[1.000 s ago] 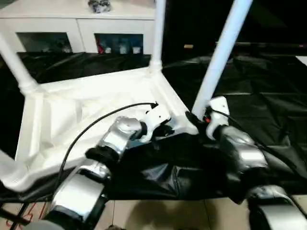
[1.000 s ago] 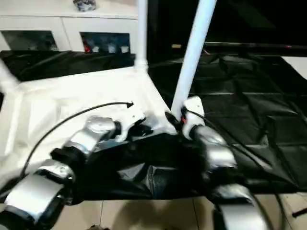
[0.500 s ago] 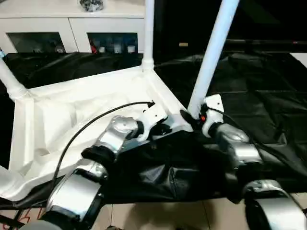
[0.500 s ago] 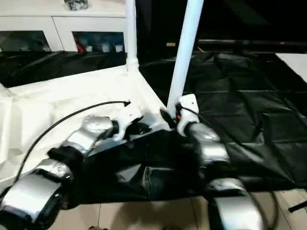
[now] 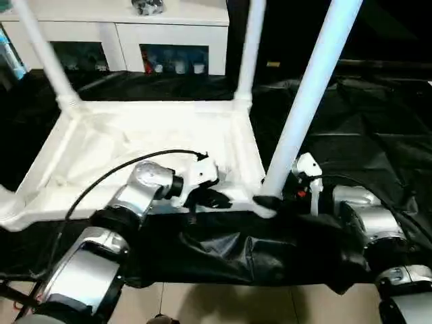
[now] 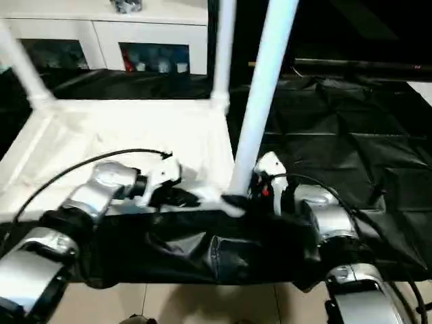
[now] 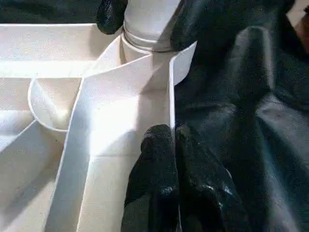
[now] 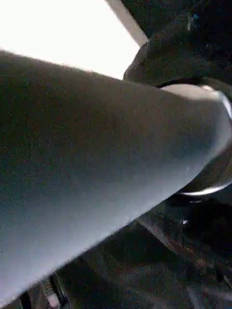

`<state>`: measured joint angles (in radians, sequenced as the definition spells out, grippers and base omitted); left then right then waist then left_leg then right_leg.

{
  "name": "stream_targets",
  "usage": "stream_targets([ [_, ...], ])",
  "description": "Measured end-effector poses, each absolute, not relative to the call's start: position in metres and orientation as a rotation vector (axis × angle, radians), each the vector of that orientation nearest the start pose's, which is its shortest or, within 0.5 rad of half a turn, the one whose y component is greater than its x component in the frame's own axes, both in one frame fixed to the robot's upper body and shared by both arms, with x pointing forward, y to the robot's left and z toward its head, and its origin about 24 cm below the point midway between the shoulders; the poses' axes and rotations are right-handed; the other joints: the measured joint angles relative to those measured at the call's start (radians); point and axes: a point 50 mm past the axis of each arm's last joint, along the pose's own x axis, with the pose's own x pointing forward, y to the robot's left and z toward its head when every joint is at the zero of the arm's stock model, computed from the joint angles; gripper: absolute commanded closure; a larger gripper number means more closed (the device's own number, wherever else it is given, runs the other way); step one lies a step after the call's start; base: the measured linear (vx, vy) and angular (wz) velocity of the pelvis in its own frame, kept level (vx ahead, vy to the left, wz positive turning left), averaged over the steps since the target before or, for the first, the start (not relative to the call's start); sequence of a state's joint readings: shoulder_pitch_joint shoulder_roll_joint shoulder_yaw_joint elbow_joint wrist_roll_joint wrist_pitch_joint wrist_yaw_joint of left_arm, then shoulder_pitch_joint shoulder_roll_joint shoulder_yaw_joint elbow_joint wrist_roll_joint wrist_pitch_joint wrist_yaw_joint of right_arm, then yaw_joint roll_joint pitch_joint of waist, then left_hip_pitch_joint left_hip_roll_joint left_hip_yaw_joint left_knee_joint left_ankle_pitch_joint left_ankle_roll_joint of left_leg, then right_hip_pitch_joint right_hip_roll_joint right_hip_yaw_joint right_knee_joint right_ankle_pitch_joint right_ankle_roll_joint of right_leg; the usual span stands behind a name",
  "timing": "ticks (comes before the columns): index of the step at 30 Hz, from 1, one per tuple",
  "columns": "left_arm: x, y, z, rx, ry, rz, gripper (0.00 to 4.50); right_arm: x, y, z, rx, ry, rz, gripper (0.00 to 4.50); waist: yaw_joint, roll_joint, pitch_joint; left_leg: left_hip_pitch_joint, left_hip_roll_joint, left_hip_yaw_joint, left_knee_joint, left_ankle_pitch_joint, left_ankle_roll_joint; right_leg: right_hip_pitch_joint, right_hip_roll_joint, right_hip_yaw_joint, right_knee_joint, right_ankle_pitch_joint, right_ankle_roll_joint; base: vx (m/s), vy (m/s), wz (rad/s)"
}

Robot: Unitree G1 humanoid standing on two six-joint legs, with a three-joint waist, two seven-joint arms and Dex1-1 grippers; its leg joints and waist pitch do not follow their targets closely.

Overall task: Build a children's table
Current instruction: Rotate leg to tighten

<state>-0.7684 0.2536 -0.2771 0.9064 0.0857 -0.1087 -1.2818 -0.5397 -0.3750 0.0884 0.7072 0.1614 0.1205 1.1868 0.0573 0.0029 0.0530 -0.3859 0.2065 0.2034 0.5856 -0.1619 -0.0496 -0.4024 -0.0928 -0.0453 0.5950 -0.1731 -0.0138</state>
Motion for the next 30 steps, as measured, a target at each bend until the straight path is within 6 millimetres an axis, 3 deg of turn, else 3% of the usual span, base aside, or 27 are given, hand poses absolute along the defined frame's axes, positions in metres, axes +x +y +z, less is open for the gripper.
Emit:
stream_targets([
  [3,0.333,0.106,0.056,0.441,0.399,-1.477,4.5,0.314,-0.173,0.041,-0.039,0.398,1.14,1.9,0.001,0.0,0.0,0.0,0.0,0.0,0.0,0.0,0.0,0.0,0.0,0.0,0.0,0.0,0.0,0.0,0.0,0.0],
  [10,0.333,0.107,0.056,0.442,0.397,-1.461,4.5,0.313,-0.167,0.039,-0.021,0.385,1.13,1.94,0.002,-0.001,0.0,0.0,0.0,0.0,0.0,0.0,0.0,0.0,0.0,0.0,0.0,0.0,0.001,0.0,0.0,0.0],
  [14,0.339,0.108,0.055,0.439,0.394,-1.359,4.5,0.321,-0.155,0.033,0.01,0.331,0.982,1.94,-0.005,-0.001,0.0,0.001,0.0,0.0,-0.001,0.0,0.0,-0.001,0.0,0.0,0.001,-0.003,0.004,0.0,0.0,0.0],
  [18,0.349,0.102,0.055,0.432,0.394,-1.192,4.5,0.344,-0.134,0.031,0.071,0.291,0.7,1.96,-0.032,-0.002,0.001,0.001,-0.001,-0.001,0.0,0.0,0.0,-0.004,-0.001,0.001,-0.001,-0.003,0.005,0.0,0.0,0.0],
  [25,0.356,0.084,0.056,0.405,0.388,-1.064,4.5,0.361,-0.119,0.033,0.121,0.283,0.414,1.96,-0.038,-0.001,0.001,0.001,-0.003,-0.002,-0.001,0.0,-0.001,-0.005,-0.001,0.002,-0.002,0.0,0.0,0.0,0.0,0.0],
  [27,0.357,0.082,0.057,0.399,0.384,-1.054,4.5,0.362,-0.118,0.034,0.118,0.275,0.391,1.26,-0.037,-0.001,0.001,0.001,-0.003,-0.002,-0.001,0.0,-0.001,-0.005,-0.001,0.002,-0.001,0.002,-0.002,0.0,0.0,0.0],
  [30,0.357,0.081,0.058,0.4,0.37,-1.058,4.5,0.362,-0.117,0.035,0.115,0.256,0.41,1.14,-0.035,-0.001,0.001,0.0,-0.003,-0.002,-0.004,0.0,-0.001,-0.005,-0.001,0.001,-0.002,0.001,-0.002,0.0,0.0,0.0],
])
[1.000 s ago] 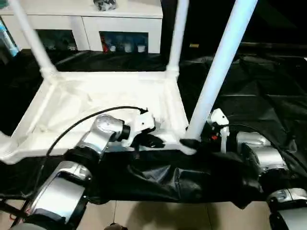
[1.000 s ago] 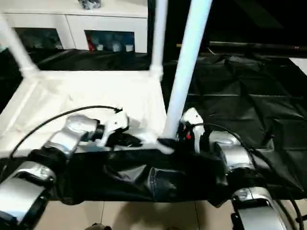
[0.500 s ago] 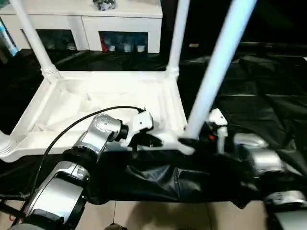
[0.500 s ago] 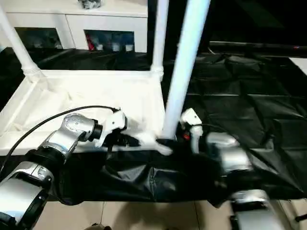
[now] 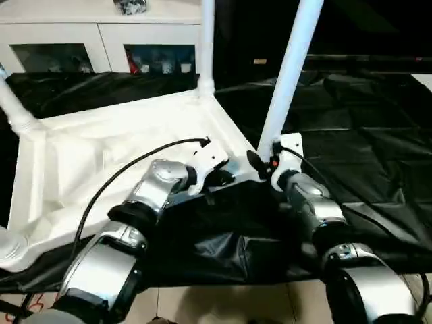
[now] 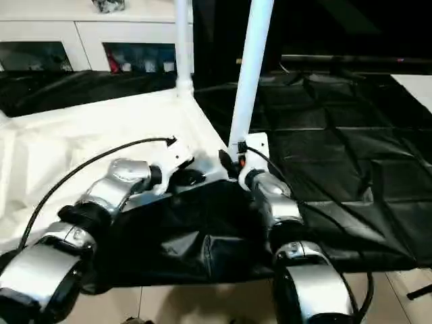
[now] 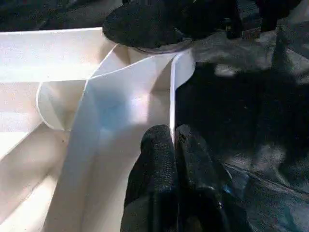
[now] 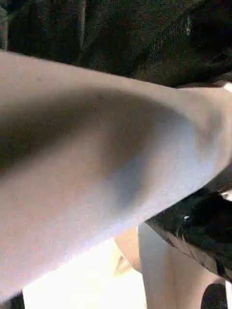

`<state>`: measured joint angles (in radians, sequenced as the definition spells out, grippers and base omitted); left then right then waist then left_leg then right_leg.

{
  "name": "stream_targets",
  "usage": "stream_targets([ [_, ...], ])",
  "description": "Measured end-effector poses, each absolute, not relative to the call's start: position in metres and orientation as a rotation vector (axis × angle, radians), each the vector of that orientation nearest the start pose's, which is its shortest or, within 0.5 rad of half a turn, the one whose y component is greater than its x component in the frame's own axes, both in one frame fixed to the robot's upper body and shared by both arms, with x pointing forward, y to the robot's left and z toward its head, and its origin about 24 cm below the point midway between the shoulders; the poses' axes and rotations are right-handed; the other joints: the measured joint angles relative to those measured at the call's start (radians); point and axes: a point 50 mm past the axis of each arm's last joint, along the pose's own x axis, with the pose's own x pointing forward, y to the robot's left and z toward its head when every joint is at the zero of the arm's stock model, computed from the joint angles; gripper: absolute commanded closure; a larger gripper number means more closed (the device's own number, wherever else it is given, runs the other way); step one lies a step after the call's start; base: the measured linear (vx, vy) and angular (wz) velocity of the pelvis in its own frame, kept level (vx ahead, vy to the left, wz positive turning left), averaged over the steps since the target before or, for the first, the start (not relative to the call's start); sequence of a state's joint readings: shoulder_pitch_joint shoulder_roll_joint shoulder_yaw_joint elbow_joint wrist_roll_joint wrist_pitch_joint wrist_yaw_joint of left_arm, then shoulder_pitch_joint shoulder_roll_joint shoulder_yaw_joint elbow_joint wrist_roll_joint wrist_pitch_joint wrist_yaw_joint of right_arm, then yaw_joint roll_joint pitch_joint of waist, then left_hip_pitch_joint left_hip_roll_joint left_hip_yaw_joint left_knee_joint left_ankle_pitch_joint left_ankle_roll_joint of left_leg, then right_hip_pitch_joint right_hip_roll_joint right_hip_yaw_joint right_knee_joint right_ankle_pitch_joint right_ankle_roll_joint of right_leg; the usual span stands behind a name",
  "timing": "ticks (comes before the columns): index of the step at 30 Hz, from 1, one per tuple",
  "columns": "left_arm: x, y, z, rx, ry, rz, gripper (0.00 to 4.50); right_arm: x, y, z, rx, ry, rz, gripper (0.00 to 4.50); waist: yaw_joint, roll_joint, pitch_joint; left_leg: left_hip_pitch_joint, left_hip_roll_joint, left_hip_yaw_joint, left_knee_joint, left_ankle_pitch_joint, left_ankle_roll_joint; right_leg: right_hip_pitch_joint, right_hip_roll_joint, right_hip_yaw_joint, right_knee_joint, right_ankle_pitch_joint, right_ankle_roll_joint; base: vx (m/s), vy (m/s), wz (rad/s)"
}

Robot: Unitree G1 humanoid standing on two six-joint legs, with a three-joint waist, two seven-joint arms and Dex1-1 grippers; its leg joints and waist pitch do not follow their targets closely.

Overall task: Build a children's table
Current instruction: Rotate leg to tighten

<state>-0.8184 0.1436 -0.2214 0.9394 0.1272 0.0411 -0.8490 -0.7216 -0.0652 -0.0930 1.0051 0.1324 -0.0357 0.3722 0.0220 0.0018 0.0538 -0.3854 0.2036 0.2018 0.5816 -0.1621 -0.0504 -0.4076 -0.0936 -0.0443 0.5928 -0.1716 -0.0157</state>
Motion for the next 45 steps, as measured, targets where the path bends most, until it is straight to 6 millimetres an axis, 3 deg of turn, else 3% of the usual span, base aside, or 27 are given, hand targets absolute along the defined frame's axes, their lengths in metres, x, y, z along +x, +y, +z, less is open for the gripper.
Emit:
stream_targets([
  [4,0.356,0.085,0.059,0.408,0.362,-1.086,4.5,0.361,-0.119,0.035,0.084,0.246,0.475,0.77,-0.001,0.0,0.0,-0.001,0.001,0.0,-0.001,0.0,0.0,-0.002,0.001,-0.001,0.0,0.0,0.0,0.0,0.0,0.0],
  [8,0.351,0.094,0.058,0.404,0.36,-1.168,4.5,0.355,-0.126,0.036,0.018,0.247,0.644,0.77,0.003,0.002,0.001,-0.001,0.002,0.0,-0.002,0.0,0.0,-0.002,0.001,-0.002,0.0,0.0,0.0,0.0,0.0,0.0],
  [19,0.336,0.107,0.057,0.4,0.389,-1.41,4.5,0.322,-0.161,0.041,-0.069,0.329,1.126,0.77,0.04,0.007,0.003,-0.001,0.003,0.002,0.002,0.0,0.0,0.0,0.0,-0.002,0.001,0.0,0.0,0.0,0.0,0.0],
  [22,0.334,0.111,0.057,0.402,0.4,-1.442,4.5,0.318,-0.16,0.04,-0.06,0.338,1.168,1.02,0.041,0.007,0.003,-0.001,0.003,0.002,0.002,0.0,0.0,0.0,0.0,-0.001,0.002,0.0,0.0,0.0,0.0,0.0],
  [31,0.332,0.112,0.057,0.403,0.404,-1.463,4.5,0.315,-0.16,0.04,-0.03,0.349,1.159,1.8,0.043,0.007,0.003,-0.001,0.003,0.002,0.002,0.0,0.0,0.0,0.0,-0.002,0.002,0.0,0.0,0.0,0.0,0.0],
  [35,0.333,0.111,0.057,0.403,0.401,-1.434,4.5,0.314,-0.159,0.038,-0.012,0.336,1.108,1.93,0.044,0.007,0.003,0.0,0.003,0.002,0.002,0.0,0.0,0.0,0.0,-0.001,0.002,0.0,0.0,0.0,0.0,0.0],
  [39,0.338,0.109,0.055,0.392,0.391,-1.334,4.5,0.322,-0.152,0.034,0.005,0.312,0.962,1.96,0.033,0.007,0.003,0.002,0.002,0.002,0.003,0.0,0.0,0.001,0.0,-0.001,0.002,0.0,0.0,0.0,0.0,0.0],
  [42,0.344,0.105,0.053,0.382,0.379,-1.203,4.5,0.338,-0.135,0.03,0.05,0.271,0.719,1.98,0.006,0.008,0.003,0.002,0.001,0.0,0.003,0.0,0.0,0.0,0.0,0.0,0.001,-0.002,0.003,0.0,0.0,0.0],
  [45,0.346,0.093,0.05,0.35,0.37,-1.125,4.5,0.345,-0.126,0.029,0.103,0.257,0.534,1.98,-0.004,0.008,0.003,0.002,0.0,-0.001,0.003,0.0,0.0,0.0,0.0,0.001,0.0,-0.002,0.003,0.0,0.0,0.0],
])
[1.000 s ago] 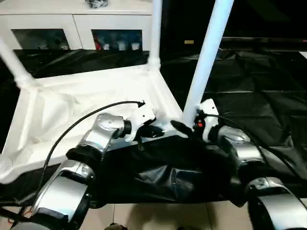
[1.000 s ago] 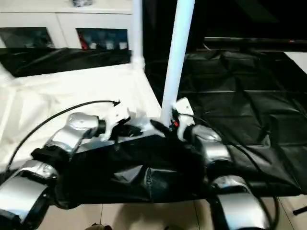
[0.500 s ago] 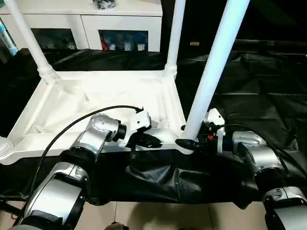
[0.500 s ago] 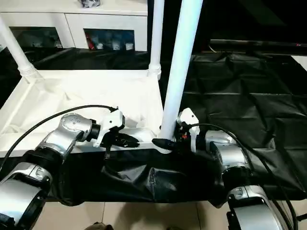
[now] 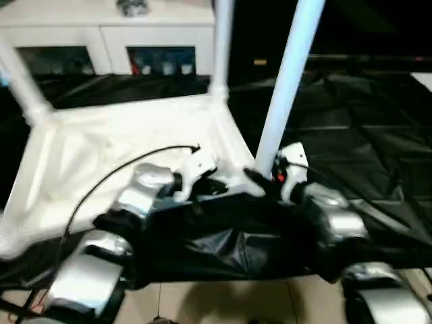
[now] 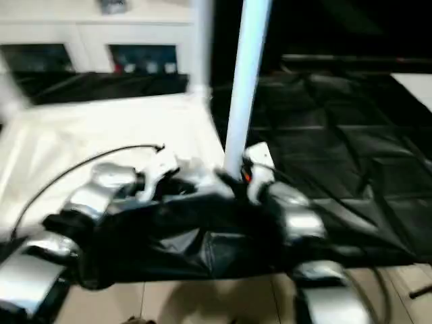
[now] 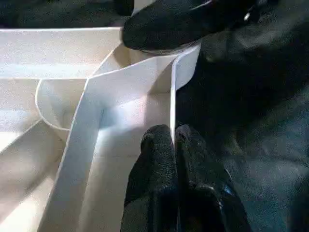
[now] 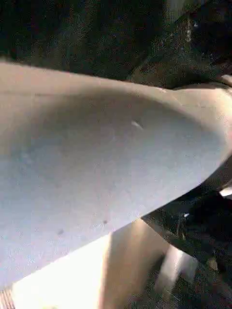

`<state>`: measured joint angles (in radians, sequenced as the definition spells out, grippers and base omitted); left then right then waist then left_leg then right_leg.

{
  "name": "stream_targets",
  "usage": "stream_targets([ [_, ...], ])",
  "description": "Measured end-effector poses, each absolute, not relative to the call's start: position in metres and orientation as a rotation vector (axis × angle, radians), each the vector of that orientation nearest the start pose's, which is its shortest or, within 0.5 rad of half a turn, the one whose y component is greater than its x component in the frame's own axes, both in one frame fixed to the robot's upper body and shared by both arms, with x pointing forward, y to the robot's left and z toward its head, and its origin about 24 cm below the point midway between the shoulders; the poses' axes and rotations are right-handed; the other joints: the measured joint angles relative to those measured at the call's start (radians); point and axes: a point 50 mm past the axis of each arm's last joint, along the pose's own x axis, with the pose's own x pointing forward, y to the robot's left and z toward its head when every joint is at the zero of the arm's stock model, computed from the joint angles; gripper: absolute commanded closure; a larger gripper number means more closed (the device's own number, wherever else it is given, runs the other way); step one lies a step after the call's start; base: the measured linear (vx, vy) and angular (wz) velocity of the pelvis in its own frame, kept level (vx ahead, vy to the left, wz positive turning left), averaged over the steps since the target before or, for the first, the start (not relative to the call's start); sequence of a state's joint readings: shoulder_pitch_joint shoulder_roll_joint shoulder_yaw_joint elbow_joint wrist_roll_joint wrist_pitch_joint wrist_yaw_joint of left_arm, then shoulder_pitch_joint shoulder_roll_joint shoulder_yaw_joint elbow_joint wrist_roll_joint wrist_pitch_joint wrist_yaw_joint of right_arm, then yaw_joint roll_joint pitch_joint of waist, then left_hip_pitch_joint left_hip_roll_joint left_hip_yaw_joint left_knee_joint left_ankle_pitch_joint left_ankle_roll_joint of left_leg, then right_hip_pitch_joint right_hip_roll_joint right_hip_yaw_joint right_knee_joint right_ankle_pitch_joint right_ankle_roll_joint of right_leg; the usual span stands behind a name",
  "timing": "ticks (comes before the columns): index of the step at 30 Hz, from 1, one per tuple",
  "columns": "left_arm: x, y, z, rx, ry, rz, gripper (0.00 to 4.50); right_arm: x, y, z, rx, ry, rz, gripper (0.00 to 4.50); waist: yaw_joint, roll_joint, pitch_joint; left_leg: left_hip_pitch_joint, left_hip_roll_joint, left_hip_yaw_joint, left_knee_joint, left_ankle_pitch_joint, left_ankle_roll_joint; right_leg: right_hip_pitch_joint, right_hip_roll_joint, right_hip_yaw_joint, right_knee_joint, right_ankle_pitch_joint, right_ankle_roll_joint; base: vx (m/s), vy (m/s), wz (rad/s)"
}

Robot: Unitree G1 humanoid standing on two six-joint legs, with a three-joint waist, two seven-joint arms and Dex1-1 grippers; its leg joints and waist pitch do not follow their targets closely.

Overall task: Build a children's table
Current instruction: Rotate leg to tighten

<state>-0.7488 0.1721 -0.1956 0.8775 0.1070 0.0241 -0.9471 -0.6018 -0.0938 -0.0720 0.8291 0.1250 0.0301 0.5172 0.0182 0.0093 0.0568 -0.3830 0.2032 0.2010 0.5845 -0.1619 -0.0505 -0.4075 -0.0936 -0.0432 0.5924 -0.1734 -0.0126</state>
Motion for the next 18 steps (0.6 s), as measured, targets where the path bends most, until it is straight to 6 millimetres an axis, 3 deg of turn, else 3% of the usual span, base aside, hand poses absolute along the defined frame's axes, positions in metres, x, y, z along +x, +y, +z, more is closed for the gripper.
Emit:
stream_targets([
  [4,0.348,0.088,0.05,0.339,0.368,-1.083,4.5,0.35,-0.119,0.029,0.132,0.254,0.422,1.98,-0.005,0.0,-0.001,0.0,0.0,0.0,0.0,0.0,0.0,0.0,0.0,0.0,0.0,0.0,0.0,0.0,0.0,0.0],
  [8,0.347,0.087,0.051,0.337,0.366,-1.085,4.5,0.35,-0.119,0.029,0.13,0.237,0.425,1.98,-0.005,-0.001,-0.001,-0.001,0.0,0.0,0.0,0.0,0.0,0.0,0.0,0.0,0.0,0.0,0.0,0.0,0.0,0.0],
  [9,0.347,0.087,0.051,0.339,0.366,-1.09,4.5,0.349,-0.119,0.029,0.128,0.231,0.432,1.28,-0.005,-0.001,-0.001,-0.001,0.0,0.0,0.0,0.0,0.0,0.0,0.0,0.0,0.0,0.0,-0.001,0.0,0.0,0.0],
  [15,0.346,0.087,0.053,0.363,0.349,-1.122,4.5,0.347,-0.128,0.031,0.08,0.221,0.526,0.93,-0.005,-0.001,-0.001,-0.002,0.0,0.0,-0.002,0.0,0.0,0.0,0.0,0.0,0.0,0.002,-0.003,0.0,0.0,0.0],
  [18,0.344,0.083,0.054,0.382,0.336,-1.17,4.5,0.339,-0.147,0.032,0.04,0.22,0.621,0.93,0.014,-0.001,-0.001,-0.003,0.0,0.0,-0.003,0.0,0.0,-0.001,0.0,0.0,0.0,0.002,-0.003,0.0,0.0,0.0],
])
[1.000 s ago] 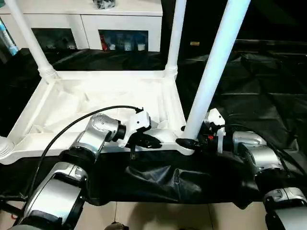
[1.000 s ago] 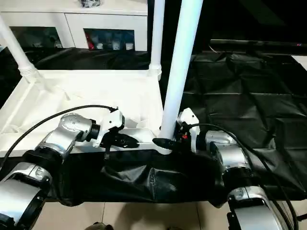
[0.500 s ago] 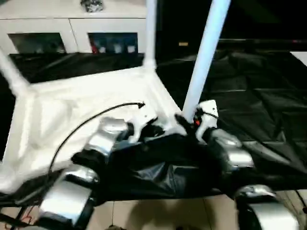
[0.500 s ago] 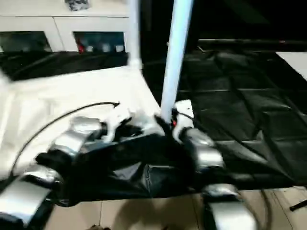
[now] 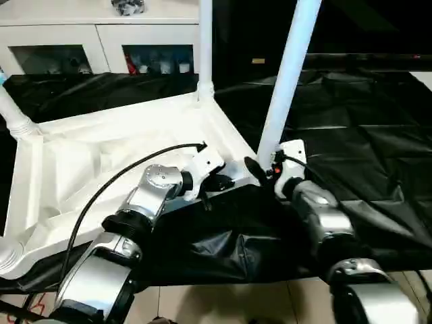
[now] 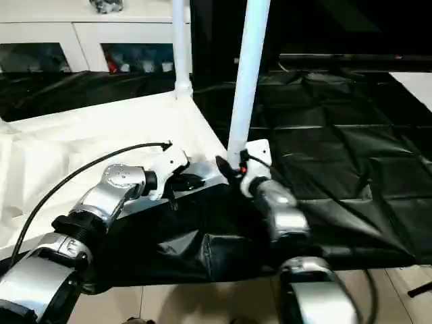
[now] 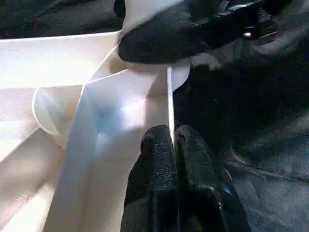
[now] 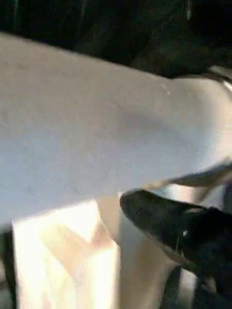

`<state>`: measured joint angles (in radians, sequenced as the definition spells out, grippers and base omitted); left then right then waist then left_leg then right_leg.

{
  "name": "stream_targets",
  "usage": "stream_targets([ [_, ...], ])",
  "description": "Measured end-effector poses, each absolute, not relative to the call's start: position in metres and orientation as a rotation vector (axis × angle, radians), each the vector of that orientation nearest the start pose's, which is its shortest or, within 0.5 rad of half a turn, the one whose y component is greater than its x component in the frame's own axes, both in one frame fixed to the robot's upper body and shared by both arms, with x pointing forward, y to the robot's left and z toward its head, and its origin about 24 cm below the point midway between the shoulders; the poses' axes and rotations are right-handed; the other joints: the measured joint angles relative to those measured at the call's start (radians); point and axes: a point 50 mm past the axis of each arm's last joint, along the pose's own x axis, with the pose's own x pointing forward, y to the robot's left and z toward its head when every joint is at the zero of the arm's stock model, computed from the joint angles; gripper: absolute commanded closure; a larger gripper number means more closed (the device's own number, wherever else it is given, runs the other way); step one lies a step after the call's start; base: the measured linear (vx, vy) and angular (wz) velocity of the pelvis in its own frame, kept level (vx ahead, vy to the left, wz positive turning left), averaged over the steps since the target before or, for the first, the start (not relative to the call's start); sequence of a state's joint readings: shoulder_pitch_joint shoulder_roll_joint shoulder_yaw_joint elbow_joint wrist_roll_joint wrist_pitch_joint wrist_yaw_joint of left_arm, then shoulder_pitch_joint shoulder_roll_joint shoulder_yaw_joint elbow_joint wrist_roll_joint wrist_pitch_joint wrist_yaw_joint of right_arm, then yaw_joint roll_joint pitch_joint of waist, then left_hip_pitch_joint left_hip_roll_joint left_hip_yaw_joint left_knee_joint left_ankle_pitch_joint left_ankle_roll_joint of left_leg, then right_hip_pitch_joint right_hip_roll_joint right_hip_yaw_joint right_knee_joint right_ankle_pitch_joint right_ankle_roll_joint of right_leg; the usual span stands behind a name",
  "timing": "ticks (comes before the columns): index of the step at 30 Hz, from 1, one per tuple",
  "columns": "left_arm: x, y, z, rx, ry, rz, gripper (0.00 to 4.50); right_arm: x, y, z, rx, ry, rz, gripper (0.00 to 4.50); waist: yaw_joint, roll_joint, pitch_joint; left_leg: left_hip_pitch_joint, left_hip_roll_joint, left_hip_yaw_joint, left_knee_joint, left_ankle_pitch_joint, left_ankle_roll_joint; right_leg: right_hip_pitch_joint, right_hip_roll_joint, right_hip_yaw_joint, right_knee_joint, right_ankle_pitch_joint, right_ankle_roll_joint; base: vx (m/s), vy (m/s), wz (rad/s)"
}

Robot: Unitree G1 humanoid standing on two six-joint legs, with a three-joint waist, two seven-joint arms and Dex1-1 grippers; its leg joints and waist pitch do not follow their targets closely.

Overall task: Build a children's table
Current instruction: Rotate leg to tighten

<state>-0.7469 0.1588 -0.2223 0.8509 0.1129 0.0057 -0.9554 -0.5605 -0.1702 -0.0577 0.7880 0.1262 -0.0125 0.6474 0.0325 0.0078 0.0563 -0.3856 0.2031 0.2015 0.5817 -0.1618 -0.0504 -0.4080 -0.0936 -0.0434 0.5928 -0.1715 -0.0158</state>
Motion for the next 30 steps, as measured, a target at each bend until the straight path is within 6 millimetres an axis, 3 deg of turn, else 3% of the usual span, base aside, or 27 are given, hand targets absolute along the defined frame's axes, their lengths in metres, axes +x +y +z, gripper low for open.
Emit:
stream_targets([
  [3,0.343,0.077,0.055,0.392,0.323,-1.192,4.5,0.33,-0.172,0.036,0.085,0.207,0.661,0.93,0.02,0.0,0.0,-0.001,0.0,0.001,-0.001,0.0,0.0,0.0,0.0,0.0,0.0,-0.001,0.002,0.0,0.0,0.0],
  [9,0.343,0.074,0.055,0.403,0.314,-1.198,4.5,0.313,-0.213,0.051,0.121,0.188,0.725,0.93,0.03,0.0,0.0,-0.001,0.001,0.001,0.0,0.0,0.001,0.0,0.0,-0.001,0.0,-0.001,0.002,0.0,0.0,0.0],
  [12,0.343,0.075,0.055,0.409,0.309,-1.193,4.5,0.3,-0.22,0.054,0.133,0.21,0.794,0.93,0.031,0.0,0.0,-0.001,0.001,0.001,0.0,0.0,0.001,0.0,0.0,-0.001,0.001,-0.002,0.003,0.0,0.0,0.0],
  [14,0.343,0.075,0.054,0.409,0.308,-1.19,4.5,0.293,-0.216,0.054,0.151,0.23,0.852,0.93,0.031,0.0,0.0,-0.001,0.001,0.001,0.0,0.0,0.001,0.0,0.0,-0.001,0.001,-0.002,0.003,0.0,0.0,0.0],
  [17,0.343,0.075,0.055,0.38,0.293,-1.185,3.92,0.288,-0.204,0.055,0.162,0.247,0.92,0.82,0.031,-0.001,0.001,-0.001,0.001,0.001,0.0,0.0,0.0,0.0,0.0,-0.001,0.001,-0.004,0.007,0.0,0.0,0.0],
  [20,0.34,0.074,0.062,0.307,0.241,-1.178,3.83,0.288,-0.186,0.053,0.186,0.256,0.977,0.82,0.03,-0.007,0.003,-0.002,0.002,0.001,0.001,0.0,0.0,-0.001,0.0,-0.002,0.001,-0.002,0.004,0.0,0.0,0.0],
  [23,0.339,0.083,0.07,0.272,0.233,-1.157,3.42,0.287,-0.163,0.048,0.214,0.265,1.026,0.82,0.025,-0.009,0.003,-0.003,0.002,0.001,-0.001,0.0,0.0,-0.003,0.0,-0.002,0.001,-0.003,0.005,0.0,0.0,0.0],
  [27,0.336,0.122,0.079,0.239,0.288,-1.103,3.21,0.294,-0.147,0.048,0.211,0.259,0.995,0.82,0.018,-0.008,0.003,-0.004,0.002,0.001,-0.003,0.0,0.0,-0.006,0.001,-0.002,0.002,-0.003,0.005,0.0,0.0,0.0],
  [30,0.319,0.16,0.085,0.215,0.37,-1.085,2.99,0.301,-0.129,0.048,0.215,0.244,0.992,0.82,0.004,-0.008,0.003,-0.003,0.003,0.001,-0.005,0.001,-0.002,-0.008,0.002,-0.002,0.003,-0.003,0.005,0.0,0.0,0.0],
])
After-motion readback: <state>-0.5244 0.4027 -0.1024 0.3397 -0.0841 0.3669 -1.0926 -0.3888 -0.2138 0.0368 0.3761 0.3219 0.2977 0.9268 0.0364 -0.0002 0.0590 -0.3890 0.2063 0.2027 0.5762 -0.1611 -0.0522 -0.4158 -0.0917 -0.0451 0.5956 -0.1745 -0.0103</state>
